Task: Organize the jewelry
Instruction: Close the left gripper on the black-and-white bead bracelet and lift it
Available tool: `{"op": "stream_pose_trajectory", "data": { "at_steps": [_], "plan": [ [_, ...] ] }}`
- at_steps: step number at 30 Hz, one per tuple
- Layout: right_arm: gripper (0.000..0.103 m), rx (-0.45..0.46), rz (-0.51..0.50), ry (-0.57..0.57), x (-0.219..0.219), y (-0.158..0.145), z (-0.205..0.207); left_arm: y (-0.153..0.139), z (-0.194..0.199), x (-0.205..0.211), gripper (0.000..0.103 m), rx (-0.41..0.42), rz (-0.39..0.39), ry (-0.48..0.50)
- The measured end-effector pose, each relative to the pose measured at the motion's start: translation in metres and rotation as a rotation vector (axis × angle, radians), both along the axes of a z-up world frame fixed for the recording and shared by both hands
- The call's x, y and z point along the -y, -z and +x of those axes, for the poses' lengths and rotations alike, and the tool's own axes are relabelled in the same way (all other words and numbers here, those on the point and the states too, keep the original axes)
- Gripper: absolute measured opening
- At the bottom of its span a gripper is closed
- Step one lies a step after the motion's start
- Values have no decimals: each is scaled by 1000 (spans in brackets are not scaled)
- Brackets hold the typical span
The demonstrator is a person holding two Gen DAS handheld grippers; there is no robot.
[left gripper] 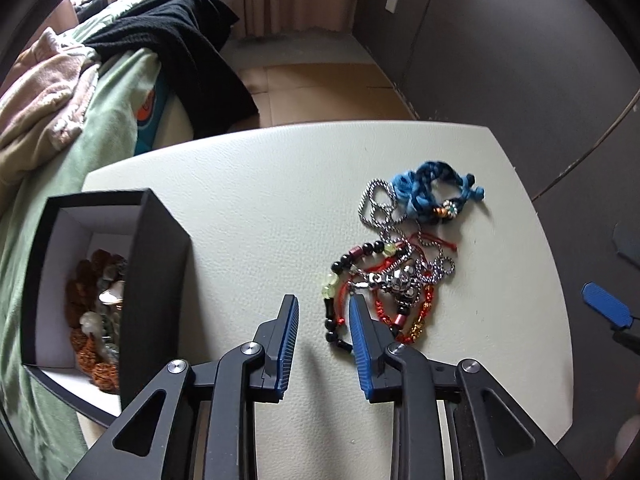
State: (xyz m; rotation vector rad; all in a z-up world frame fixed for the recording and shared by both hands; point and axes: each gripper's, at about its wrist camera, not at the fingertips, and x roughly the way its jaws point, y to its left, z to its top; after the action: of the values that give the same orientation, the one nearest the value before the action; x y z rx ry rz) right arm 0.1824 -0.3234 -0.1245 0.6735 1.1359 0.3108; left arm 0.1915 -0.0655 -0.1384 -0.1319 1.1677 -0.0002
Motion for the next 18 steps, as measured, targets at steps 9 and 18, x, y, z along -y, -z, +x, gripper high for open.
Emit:
{"op": "stream_pose_trajectory", "data": {
  "at_steps": [9, 18],
  "plan": [
    [94, -6, 9, -10, -3, 0, 0, 7, -2, 5, 8, -20, 30, 16],
    [94, -9, -14, -37, -12, 2, 1, -13, -10, -15, 8, 6, -109, 3]
  ]
}}
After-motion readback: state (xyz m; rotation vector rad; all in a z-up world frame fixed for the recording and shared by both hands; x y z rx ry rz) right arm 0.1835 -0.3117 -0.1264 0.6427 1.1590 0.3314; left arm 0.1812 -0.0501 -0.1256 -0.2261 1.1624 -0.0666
